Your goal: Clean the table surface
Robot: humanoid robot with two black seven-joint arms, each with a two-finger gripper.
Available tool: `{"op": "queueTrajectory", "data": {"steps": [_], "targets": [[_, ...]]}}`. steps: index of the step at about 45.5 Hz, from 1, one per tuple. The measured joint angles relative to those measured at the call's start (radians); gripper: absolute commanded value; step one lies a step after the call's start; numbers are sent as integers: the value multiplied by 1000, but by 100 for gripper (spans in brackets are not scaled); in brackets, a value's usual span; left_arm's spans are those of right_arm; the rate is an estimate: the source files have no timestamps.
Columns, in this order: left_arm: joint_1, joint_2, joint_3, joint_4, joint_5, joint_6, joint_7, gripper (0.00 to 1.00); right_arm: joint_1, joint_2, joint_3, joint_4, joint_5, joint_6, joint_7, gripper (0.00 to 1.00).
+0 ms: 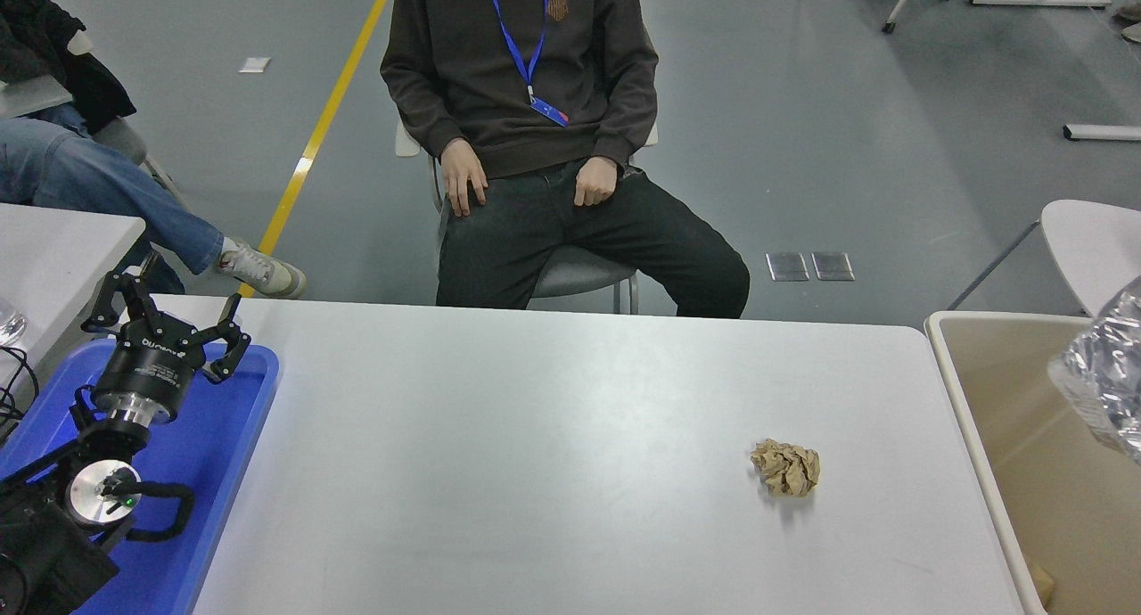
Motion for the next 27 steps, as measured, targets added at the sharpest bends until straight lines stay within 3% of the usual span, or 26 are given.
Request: {"op": "queueTrajectory", "data": {"steps": [18,27], "targets": [[0,0,0,0,0,0,0,100,-26,211,-64,-312,5,-27,50,0],[0,0,0,0,0,0,0,100,-28,300,-122,-389,6,-122,59,0]]}}
